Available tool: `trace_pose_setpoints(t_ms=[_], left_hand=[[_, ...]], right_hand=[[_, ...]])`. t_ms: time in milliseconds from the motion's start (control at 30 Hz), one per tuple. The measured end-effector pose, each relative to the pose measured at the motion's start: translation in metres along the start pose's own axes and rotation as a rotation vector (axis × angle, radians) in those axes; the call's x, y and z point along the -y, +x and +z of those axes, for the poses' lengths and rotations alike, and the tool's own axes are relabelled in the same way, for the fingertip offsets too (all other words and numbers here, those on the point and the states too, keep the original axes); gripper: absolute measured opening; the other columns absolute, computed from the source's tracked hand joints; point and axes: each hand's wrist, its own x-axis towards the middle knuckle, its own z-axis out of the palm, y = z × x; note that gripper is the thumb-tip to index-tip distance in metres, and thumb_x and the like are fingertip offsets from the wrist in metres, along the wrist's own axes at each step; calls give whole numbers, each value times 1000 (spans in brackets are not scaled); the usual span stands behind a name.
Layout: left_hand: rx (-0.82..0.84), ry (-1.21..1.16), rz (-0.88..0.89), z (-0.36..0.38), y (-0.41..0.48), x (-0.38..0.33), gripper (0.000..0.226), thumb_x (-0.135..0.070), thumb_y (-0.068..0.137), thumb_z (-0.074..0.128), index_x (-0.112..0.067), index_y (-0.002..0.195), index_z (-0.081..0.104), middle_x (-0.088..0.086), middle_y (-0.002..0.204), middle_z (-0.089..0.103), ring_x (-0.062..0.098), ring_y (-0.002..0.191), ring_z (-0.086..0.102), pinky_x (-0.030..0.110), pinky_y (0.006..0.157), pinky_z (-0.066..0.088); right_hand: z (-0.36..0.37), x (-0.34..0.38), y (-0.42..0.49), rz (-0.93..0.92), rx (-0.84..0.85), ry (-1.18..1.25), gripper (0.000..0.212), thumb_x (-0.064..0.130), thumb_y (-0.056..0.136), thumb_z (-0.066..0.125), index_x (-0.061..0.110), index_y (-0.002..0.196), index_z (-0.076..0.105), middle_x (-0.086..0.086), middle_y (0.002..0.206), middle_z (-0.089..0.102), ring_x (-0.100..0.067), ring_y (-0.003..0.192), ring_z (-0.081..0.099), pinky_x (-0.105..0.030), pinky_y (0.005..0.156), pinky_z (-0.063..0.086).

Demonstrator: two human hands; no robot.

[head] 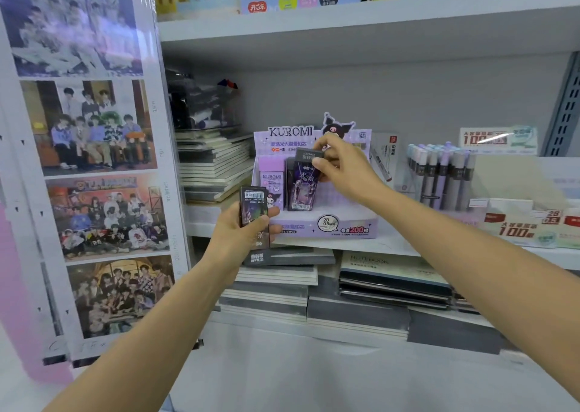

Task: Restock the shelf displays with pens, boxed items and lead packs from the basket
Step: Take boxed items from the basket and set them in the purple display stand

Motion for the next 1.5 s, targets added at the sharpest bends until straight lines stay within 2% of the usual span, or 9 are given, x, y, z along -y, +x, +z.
trace_pose_setpoints(t_ms=[433,633,733,933,1100,1233,1333,1400,1500], left_hand=[[11,-93,-42,-4,-6,-6,34,1,91,61,-5,123,51,9,103,75,27,88,74,30,67,59],[89,13,48,11,-16,-20,26,-1,86,69,-9,109,63,17,98,74,33,85,73,34,69,61],[148,102,74,17,-21,-29,24,-2,83,73,-8,105,65,15,95,75,32,81,74,33,68,60],[-9,29,-47,13,-23,-46,48,-6,73,80,-2,117,59,12,91,76,27,78,74,27,64,59],[-94,-185,40,19,-31,-47,19,-7,87,68,-4,105,62,8,81,72,18,76,72,24,63,58],[-75,-176,60,32,-39,-46,13,-10,93,62,-6,105,63,15,103,70,21,89,69,31,76,60],[-13,-83,121,41,-43,-48,12,-7,91,63,-6,103,65,16,99,72,22,84,70,30,76,59],[12,-1,164,51,-45,-49,12,-6,91,64,-7,103,67,19,96,71,23,79,70,28,70,59],[-21,51,180,60,-46,-42,14,-10,91,65,-12,105,63,14,95,70,19,79,70,26,69,57]], right_hand=[[12,-4,1,-4,-113,-286,30,24,88,69,21,118,67,2,104,46,-14,89,50,-38,84,48],[8,22,-19,-95,46,119,38,32,92,64,24,128,61,4,123,58,-4,97,59,-17,84,45],[9,26,-30,-45,259,234,25,18,90,68,18,115,68,6,92,69,-3,83,64,-17,73,52],[-9,20,-43,121,-52,526,12,7,90,66,11,101,64,-16,93,69,-28,89,69,-34,73,60],[-4,7,-79,248,32,680,14,6,91,64,8,98,53,-13,90,75,-33,82,73,-38,72,61],[-1,5,-94,238,232,529,15,14,90,67,14,101,56,-12,96,74,-23,87,71,-38,85,57],[-4,17,-94,99,169,371,36,33,93,63,33,127,51,5,110,68,-8,103,64,-26,90,51],[-6,26,-92,-1,92,334,43,25,95,60,32,136,47,4,105,65,-5,97,61,-22,86,49],[-8,29,-90,-39,46,250,37,11,94,60,21,130,56,-11,95,65,-20,87,61,-35,85,50]])
